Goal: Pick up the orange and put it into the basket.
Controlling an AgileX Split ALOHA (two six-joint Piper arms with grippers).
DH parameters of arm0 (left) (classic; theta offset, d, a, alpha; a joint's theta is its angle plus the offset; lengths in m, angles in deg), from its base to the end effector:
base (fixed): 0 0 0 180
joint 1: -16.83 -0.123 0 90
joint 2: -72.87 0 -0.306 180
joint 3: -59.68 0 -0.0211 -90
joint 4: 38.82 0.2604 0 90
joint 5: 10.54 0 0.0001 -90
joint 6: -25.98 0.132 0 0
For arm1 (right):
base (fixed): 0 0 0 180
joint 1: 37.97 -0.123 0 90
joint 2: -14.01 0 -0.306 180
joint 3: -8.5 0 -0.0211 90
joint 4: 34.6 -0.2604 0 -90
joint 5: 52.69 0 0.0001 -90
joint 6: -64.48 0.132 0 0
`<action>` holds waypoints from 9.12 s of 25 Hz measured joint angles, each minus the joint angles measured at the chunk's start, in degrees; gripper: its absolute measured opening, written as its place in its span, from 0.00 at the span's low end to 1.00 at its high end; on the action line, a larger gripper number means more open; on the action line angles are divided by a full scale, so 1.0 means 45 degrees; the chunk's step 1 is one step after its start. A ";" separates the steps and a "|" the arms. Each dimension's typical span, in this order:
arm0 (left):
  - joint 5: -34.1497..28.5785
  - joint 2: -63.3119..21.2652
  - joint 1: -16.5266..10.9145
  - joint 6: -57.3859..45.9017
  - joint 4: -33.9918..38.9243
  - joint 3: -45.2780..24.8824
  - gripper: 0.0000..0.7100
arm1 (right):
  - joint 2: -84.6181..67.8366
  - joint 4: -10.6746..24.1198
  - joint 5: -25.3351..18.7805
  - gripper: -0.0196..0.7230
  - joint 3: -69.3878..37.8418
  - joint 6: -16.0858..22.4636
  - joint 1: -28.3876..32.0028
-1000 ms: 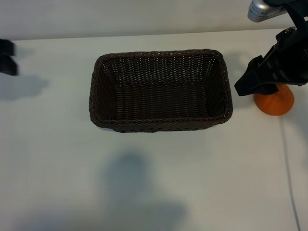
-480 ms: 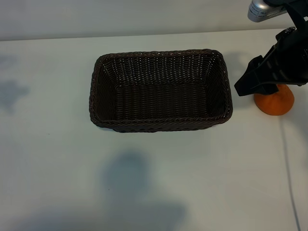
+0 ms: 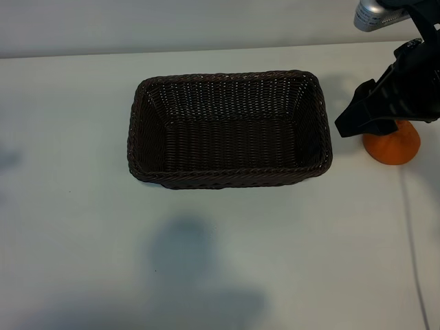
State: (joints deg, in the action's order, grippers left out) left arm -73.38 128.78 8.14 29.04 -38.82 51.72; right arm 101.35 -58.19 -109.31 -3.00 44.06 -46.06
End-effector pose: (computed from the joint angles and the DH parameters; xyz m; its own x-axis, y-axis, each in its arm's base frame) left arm 0.1569 0.0240 0.4311 -0.5981 -0.0374 -0.8005 -0.1193 0.9919 0.0428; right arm 0.2933 0.0863 0.2985 -0.8428 -0.2343 -0.4846 -0.3864 0.8901 0.2415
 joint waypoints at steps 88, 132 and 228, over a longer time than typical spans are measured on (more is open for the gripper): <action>0.0120 -1.0923 0.1453 -0.0432 -0.0982 -0.9138 0.72 | 0.0402 0.4161 0.2795 0.83 0.0015 0.4073 0.0000; 0.0120 -1.0923 0.1453 -0.0423 -0.0982 -0.9138 0.71 | 0.6622 0.7528 0.5528 0.65 0.0015 0.8291 0.0930; 0.0120 -1.0923 0.1453 -0.0414 -0.0982 -0.9138 0.71 | 0.5283 0.5897 0.3381 0.92 0.4288 0.4889 -0.2659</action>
State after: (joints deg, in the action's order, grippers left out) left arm -72.84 79.63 14.68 27.18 -43.24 10.60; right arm 125.12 -31.65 -94.10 16.30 66.06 -58.02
